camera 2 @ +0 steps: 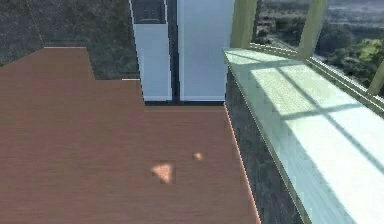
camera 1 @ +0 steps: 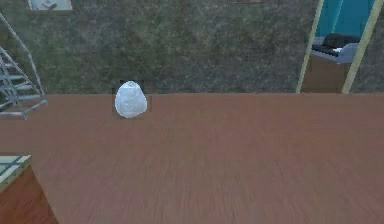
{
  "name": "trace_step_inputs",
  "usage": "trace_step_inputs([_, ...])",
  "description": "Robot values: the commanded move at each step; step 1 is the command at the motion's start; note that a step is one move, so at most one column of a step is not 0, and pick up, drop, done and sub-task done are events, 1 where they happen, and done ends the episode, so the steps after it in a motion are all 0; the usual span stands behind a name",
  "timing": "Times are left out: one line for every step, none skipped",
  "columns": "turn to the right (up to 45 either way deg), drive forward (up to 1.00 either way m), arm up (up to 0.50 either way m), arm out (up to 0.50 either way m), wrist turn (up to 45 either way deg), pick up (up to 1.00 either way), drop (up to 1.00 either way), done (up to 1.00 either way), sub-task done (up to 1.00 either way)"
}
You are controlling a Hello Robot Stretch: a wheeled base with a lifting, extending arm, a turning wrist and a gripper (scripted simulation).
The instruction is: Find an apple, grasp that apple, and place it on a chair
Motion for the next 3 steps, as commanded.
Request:
trace_step_inputs([-18.0, 0.0, 0.0, 0.0, 0.0, 0.0, 0.0, 0.0, 0.0])
trace_step_inputs([36.0, 0.0, 0.0, 0.0, 0.0, 0.0, 0.0, 0.0, 0.0])
trace_step_inputs([45.0, 0.0, 0.0, 0.0, 0.0, 0.0, 0.0, 0.0, 0.0])
